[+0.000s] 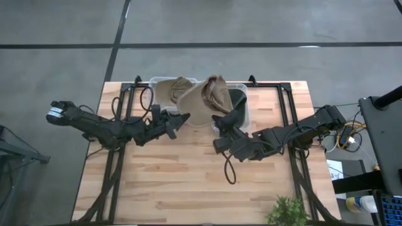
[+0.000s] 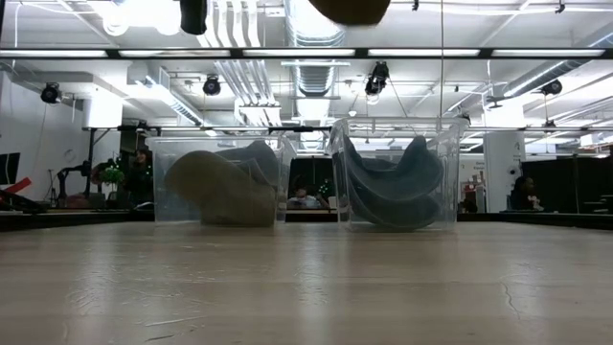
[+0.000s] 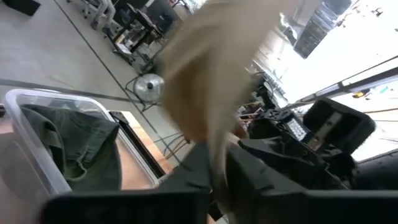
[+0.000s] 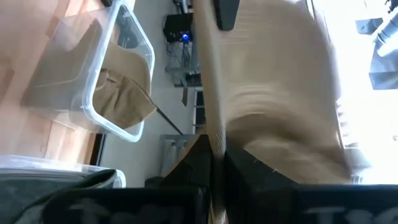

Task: Pick & Place hat
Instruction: Put the light brown cap into the left transparent bin

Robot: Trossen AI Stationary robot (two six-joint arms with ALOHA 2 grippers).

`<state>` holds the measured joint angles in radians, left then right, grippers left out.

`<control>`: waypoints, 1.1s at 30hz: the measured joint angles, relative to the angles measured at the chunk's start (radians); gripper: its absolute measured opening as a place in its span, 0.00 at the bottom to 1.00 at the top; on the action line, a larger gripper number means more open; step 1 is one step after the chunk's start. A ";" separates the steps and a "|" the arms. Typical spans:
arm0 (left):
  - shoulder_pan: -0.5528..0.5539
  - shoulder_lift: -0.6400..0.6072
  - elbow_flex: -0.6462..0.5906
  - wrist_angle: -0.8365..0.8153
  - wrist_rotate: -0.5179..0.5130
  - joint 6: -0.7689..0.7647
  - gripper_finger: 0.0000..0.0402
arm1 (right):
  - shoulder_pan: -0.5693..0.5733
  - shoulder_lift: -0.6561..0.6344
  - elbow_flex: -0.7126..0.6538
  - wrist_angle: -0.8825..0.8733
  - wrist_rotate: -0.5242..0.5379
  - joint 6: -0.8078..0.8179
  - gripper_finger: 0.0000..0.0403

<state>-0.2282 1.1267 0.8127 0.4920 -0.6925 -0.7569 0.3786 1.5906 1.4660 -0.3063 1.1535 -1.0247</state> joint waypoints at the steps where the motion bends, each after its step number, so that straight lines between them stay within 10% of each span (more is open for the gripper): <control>1: 0.001 0.000 0.000 -0.002 -0.001 0.003 0.05 | 0.000 0.000 -0.001 -0.002 -0.005 0.000 0.03; 18: 0.085 -0.214 -0.002 -0.412 -0.076 -0.079 0.01 | 0.010 -0.025 -0.001 -0.212 0.059 0.236 0.48; 33: 0.331 -0.363 0.012 -0.832 0.172 -0.249 0.01 | 0.025 -0.033 -0.003 -0.396 0.079 0.473 0.51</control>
<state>0.1027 0.7636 0.8246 -0.3398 -0.5205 -1.0060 0.4038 1.5578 1.4634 -0.7027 1.2327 -0.5522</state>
